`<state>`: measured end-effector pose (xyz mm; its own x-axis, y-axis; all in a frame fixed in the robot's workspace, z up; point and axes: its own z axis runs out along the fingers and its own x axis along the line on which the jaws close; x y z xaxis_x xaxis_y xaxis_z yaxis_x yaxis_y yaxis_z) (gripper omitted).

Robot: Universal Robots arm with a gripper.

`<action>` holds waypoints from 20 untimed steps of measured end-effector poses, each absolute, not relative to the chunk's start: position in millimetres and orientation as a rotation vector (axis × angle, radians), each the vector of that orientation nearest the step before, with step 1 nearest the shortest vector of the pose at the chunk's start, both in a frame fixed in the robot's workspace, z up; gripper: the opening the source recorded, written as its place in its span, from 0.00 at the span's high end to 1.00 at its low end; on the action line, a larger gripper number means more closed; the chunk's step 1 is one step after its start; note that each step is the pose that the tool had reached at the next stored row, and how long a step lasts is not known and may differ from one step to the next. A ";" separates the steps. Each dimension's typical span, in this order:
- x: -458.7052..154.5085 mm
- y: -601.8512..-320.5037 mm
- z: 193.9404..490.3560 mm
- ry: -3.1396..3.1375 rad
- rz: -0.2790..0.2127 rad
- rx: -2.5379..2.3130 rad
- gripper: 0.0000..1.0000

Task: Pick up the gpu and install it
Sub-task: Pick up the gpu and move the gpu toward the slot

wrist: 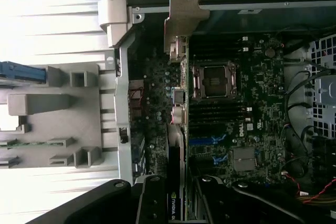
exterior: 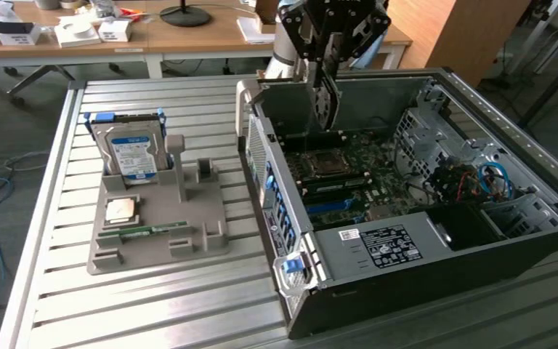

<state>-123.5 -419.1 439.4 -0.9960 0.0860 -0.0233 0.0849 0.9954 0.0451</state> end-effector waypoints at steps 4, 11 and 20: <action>-111.8 -419.1 439.4 3.113 0.069 0.133 0.74; -92.1 -419.1 439.4 3.113 0.069 0.133 0.74; -67.1 -419.1 439.4 3.113 0.069 0.133 0.74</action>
<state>-67.1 -419.1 439.4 -0.9960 0.0859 -0.0233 0.0848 0.9954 0.0452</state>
